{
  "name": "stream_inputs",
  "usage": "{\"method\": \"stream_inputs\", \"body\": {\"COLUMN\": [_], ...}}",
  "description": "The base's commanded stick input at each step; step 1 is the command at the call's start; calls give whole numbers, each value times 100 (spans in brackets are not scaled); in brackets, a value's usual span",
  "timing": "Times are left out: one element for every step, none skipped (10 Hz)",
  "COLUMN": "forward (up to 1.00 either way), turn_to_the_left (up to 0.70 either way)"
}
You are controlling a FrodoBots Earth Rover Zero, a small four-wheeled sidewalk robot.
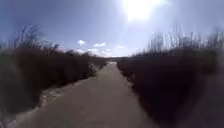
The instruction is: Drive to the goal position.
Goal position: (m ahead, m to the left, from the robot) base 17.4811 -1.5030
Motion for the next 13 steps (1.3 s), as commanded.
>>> {"method": "stream_inputs", "body": {"forward": [85, 85, 85, 85, 85, 85, 85, 85, 85, 85, 85, 85, 85], "turn_to_the_left": [0, 0, 0, 0, 0, 0, 0, 0, 0, 0, 0, 0, 0]}}
